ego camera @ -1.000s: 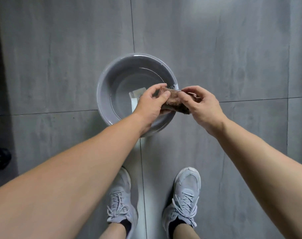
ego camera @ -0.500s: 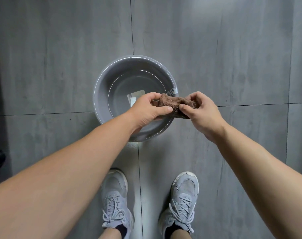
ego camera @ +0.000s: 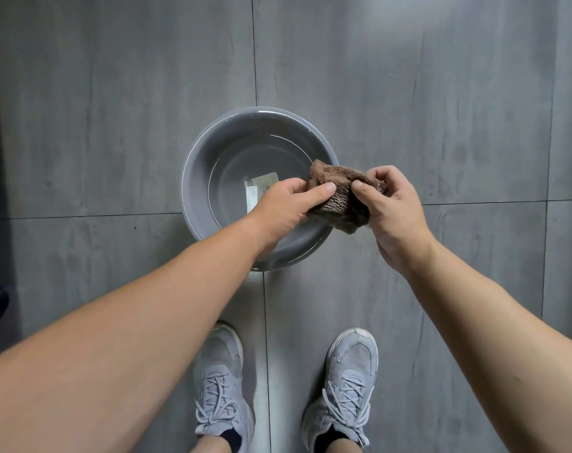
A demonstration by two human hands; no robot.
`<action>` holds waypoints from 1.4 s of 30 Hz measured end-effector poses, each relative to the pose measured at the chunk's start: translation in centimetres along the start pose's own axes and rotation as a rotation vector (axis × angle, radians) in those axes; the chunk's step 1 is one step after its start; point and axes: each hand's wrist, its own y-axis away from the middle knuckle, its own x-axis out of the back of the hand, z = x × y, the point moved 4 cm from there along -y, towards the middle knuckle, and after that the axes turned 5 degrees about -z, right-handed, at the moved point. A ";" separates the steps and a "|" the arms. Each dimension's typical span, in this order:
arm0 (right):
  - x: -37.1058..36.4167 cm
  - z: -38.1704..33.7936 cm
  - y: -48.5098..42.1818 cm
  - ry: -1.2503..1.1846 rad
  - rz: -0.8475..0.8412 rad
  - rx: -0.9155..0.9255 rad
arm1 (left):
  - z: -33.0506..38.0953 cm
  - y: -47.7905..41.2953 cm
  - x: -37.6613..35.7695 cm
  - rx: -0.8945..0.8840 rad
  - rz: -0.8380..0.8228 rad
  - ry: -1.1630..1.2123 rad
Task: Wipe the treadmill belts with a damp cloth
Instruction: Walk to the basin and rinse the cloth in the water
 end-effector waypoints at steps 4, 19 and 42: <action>0.4 0.2 -0.5 0.031 0.040 0.013 | 0.0 -0.3 -0.2 -0.090 0.035 0.094; 1.1 0.2 -1.0 0.098 -0.007 -0.041 | 0.5 -0.4 -1.2 0.031 -0.124 0.154; 1.1 0.7 -3.7 -0.010 0.053 -0.176 | 1.7 -2.8 0.8 0.050 -0.070 0.099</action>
